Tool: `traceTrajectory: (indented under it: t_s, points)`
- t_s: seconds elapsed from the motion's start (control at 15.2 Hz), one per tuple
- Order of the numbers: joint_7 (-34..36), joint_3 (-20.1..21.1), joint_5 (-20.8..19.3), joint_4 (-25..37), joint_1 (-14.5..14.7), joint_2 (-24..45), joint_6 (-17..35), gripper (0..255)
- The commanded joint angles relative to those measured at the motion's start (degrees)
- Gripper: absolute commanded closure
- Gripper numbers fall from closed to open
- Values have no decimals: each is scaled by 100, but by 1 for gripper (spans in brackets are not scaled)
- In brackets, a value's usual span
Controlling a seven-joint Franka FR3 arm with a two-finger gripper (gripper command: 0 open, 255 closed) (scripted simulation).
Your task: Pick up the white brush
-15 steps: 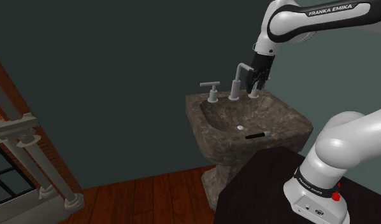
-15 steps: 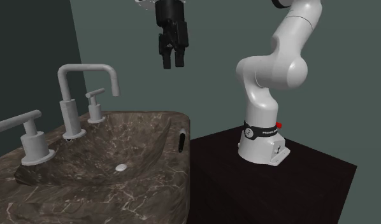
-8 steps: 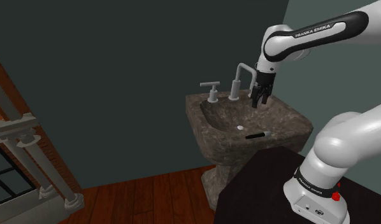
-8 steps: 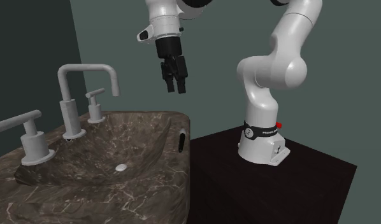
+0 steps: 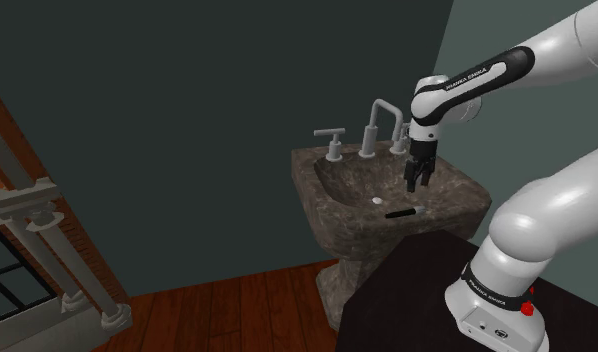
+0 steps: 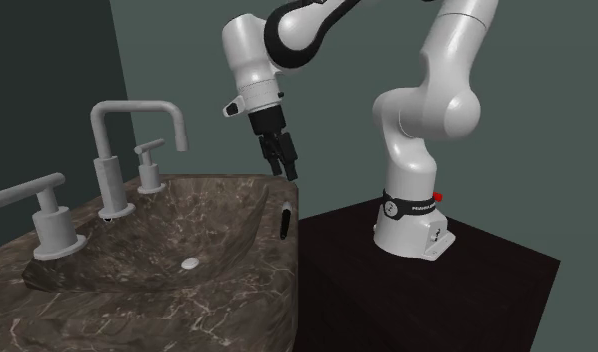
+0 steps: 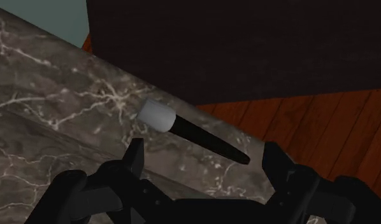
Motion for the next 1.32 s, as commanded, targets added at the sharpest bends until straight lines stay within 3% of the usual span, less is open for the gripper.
traceTrajectory:
  t_s: [0.0, 0.2, 0.73, 0.86, 0.92, 1.25]
  points:
    - [-179, -170, -80, -61, -72, 347, 203, 0]
    - [-444, -412, -181, -130, -181, 881, 506, 0]
    - [-655, -530, 22, -273, -91, 1590, 1309, 0]
    - [-656, -528, 22, -273, -93, 1590, 1309, 0]
    - [-655, -530, 14, -280, -98, 1580, 1306, 255]
    - [-656, -531, 11, -281, -100, 1577, 1304, 255]
